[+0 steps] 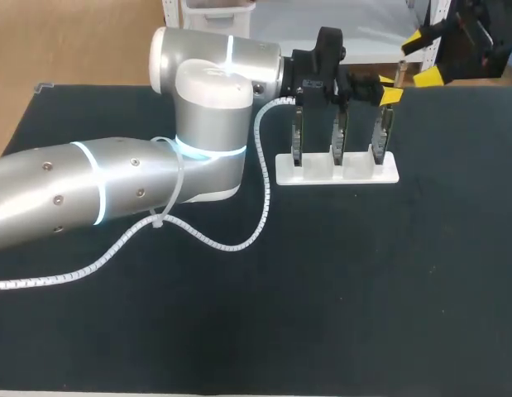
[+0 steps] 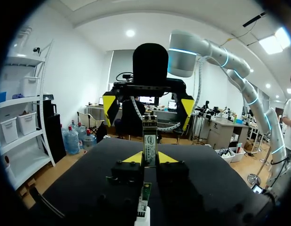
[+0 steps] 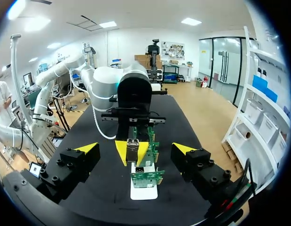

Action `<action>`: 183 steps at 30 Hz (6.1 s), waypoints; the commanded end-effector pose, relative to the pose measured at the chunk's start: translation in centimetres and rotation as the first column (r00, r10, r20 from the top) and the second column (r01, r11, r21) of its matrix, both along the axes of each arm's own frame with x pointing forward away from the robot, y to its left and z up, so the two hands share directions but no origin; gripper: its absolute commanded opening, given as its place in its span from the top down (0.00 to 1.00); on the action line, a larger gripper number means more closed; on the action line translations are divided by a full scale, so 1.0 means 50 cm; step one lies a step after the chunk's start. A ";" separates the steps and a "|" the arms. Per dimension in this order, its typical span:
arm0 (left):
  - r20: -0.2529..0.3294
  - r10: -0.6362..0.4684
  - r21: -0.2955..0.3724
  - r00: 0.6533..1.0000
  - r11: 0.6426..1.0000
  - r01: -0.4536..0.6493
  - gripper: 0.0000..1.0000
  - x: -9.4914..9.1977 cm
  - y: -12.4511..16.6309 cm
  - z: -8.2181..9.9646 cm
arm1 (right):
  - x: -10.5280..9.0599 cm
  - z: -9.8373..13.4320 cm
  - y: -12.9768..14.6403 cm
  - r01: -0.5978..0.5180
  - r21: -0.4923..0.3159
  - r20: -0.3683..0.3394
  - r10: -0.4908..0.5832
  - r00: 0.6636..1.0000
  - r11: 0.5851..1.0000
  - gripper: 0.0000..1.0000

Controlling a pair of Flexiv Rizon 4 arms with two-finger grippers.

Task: Pick up the optical module with the left hand, and insert it into the network port with the right hand.

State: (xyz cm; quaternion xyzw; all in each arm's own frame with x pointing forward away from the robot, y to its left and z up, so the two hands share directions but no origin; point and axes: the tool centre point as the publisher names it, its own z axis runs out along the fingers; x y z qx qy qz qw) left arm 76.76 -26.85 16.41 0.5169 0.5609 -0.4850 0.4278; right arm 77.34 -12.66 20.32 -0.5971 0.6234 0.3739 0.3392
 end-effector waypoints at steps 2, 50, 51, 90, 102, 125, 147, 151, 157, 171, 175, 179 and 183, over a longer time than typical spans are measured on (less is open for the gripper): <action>-0.002 -0.004 0.004 1.000 1.000 0.004 1.00 0.005 -0.002 0.001 | -0.002 -0.003 0.007 0.000 0.000 -0.001 0.000 1.000 1.000 0.00; -0.002 -0.004 0.004 1.000 1.000 0.004 0.00 0.005 -0.002 0.001 | 0.005 -0.004 0.025 -0.034 0.005 -0.006 0.034 0.999 0.999 1.00; -0.002 -0.004 0.004 1.000 1.000 0.004 0.00 0.005 -0.002 0.001 | 0.006 -0.004 0.024 -0.033 0.005 -0.005 0.033 0.999 0.999 1.00; 0.049 -0.054 0.429 0.997 0.903 0.028 0.00 0.009 0.052 -0.051 | 0.011 -0.004 0.016 -0.019 0.007 0.005 0.019 1.000 1.000 1.00; 0.037 -0.061 0.486 0.997 0.873 0.035 0.00 -0.004 0.061 -0.063 | 0.010 -0.004 0.014 -0.016 0.011 0.007 0.016 1.000 1.000 1.00; 0.022 -0.073 0.553 0.997 0.832 0.048 0.00 -0.012 0.059 -0.083 | 0.009 -0.007 0.015 -0.005 0.025 0.010 0.005 1.000 1.000 1.00; 0.022 -0.056 0.562 0.998 0.826 0.034 0.00 -0.011 0.062 -0.085 | 0.005 -0.023 0.034 -0.062 -0.032 0.017 0.062 0.998 0.998 1.00; 0.022 -0.056 0.562 0.998 0.826 0.034 0.00 -0.011 0.062 -0.085 | 0.002 -0.030 0.040 -0.074 -0.055 0.017 0.075 0.997 0.996 1.00; 0.022 -0.056 0.562 0.998 0.826 0.034 0.00 -0.011 0.062 -0.085 | 0.002 -0.037 0.044 -0.077 -0.070 0.021 0.079 0.997 0.995 1.00; 0.022 -0.056 0.562 0.998 0.826 0.034 0.00 -0.011 0.062 -0.085 | 0.002 -0.053 0.039 -0.056 -0.085 0.014 0.058 0.998 0.995 1.00; 0.022 -0.056 0.562 0.998 0.826 0.034 0.00 -0.011 0.062 -0.085 | 0.007 -0.059 0.038 -0.056 -0.089 0.013 0.057 0.998 0.994 1.00; 0.022 -0.056 0.562 0.998 0.826 0.034 0.00 -0.011 0.062 -0.085 | 0.011 -0.064 0.036 -0.042 -0.073 0.012 0.043 0.999 0.996 1.00; 0.022 -0.056 0.562 0.998 0.826 0.034 0.00 -0.011 0.062 -0.085 | 0.013 -0.067 0.035 -0.036 -0.068 0.012 0.037 0.999 0.997 1.00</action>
